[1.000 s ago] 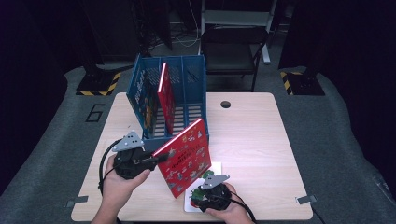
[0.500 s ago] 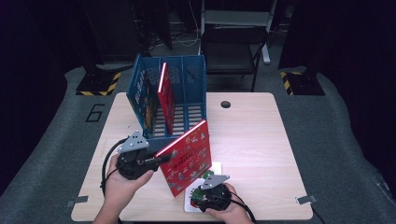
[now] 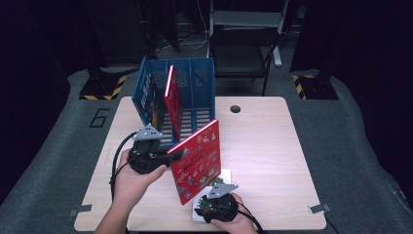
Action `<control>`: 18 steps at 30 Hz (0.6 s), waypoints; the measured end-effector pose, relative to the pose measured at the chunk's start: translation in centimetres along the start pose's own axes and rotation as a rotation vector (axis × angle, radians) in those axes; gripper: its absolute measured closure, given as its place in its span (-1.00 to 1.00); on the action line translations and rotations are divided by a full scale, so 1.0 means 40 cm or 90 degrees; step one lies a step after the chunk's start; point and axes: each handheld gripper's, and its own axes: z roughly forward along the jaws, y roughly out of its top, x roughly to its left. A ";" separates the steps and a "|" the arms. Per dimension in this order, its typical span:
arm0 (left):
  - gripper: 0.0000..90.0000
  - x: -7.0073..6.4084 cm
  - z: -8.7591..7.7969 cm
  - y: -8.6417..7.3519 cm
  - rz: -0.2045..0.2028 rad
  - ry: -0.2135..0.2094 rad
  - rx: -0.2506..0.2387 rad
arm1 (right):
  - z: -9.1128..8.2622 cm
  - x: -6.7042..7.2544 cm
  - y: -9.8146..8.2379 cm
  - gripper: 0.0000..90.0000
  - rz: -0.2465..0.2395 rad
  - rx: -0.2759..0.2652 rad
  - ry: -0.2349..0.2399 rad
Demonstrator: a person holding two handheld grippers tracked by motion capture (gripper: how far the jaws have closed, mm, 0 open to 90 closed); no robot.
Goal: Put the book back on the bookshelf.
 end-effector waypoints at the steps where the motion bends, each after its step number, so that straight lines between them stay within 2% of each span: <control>1: 0.76 0.000 0.001 0.004 0.004 0.001 0.001 | 0.003 0.003 0.001 0.00 0.004 -0.004 -0.001; 2: 0.76 0.000 0.003 0.006 0.004 -0.001 0.000 | 0.003 0.006 0.002 0.00 0.006 -0.001 0.008; 4: 0.76 0.002 0.005 0.010 0.004 -0.002 0.000 | 0.004 0.010 0.002 0.00 0.005 -0.002 -0.002; 6: 0.76 0.005 0.006 0.013 0.003 -0.004 0.003 | 0.004 0.011 0.004 0.01 0.004 -0.004 -0.001; 7: 0.76 0.006 0.006 0.014 0.008 -0.004 0.006 | 0.004 0.012 0.006 0.01 0.005 -0.003 0.009; 8: 0.76 0.005 0.004 0.017 0.011 -0.007 0.015 | 0.006 0.011 0.006 0.01 0.000 -0.003 0.001; 10: 0.76 0.002 0.005 0.016 0.017 -0.004 0.015 | 0.004 0.016 0.007 0.01 0.011 0.007 0.012; 12: 0.76 -0.004 0.002 0.011 0.021 -0.007 0.019 | 0.004 0.015 0.008 0.01 0.005 0.008 0.008; 13: 0.76 -0.005 0.001 0.006 0.031 -0.001 0.016 | 0.005 0.014 0.008 0.01 0.007 0.006 0.003; 14: 0.76 -0.009 0.000 -0.001 0.024 -0.003 0.011 | 0.006 0.010 0.008 0.01 -0.001 -0.004 0.002; 18: 0.76 -0.017 -0.010 -0.029 0.031 0.003 0.000 | 0.002 0.003 0.009 0.01 0.009 -0.005 0.001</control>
